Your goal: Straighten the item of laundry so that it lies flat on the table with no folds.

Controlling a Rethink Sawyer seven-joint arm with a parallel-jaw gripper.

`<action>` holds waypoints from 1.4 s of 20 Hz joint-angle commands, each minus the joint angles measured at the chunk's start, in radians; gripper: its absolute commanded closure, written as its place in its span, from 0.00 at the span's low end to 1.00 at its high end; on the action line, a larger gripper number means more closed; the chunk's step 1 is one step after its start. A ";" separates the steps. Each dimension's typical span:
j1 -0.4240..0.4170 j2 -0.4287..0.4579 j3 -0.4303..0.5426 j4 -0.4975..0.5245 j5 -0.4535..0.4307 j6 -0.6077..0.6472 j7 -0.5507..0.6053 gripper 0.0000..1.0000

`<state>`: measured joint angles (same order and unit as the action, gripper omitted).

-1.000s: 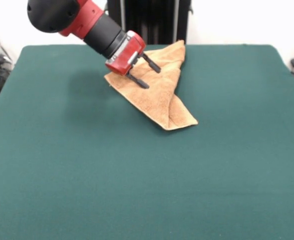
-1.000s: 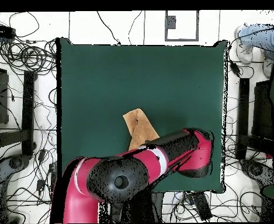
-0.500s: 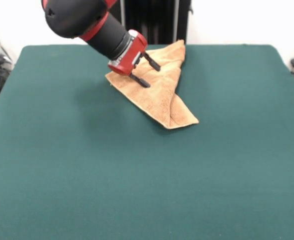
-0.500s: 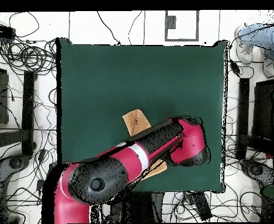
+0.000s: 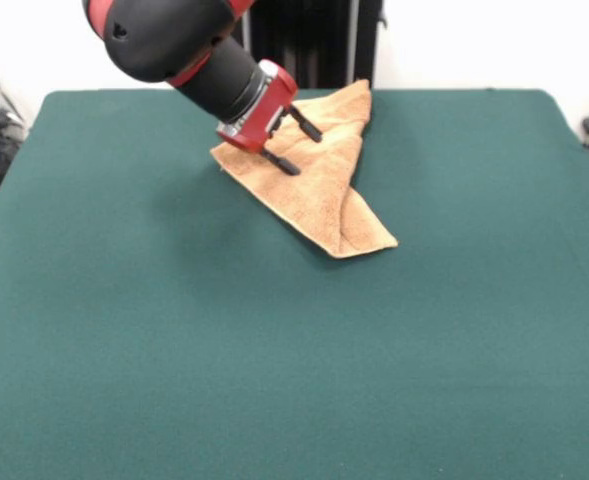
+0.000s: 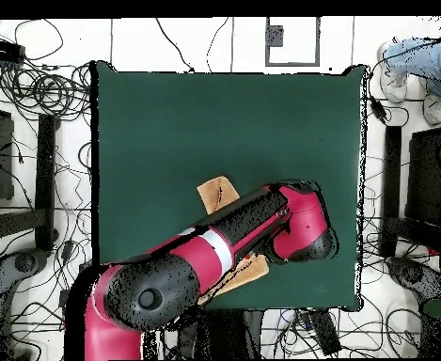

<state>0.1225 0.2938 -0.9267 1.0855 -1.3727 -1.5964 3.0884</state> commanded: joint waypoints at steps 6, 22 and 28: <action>0.100 0.299 0.075 -0.037 -0.134 0.224 0.752 0.00; 0.153 0.356 -0.020 0.010 -0.032 0.462 0.721 0.00; 0.144 0.357 -0.012 -0.002 -0.025 0.462 0.712 0.00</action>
<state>0.3041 0.3905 -1.0913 1.0609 -1.4464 -1.4922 3.4717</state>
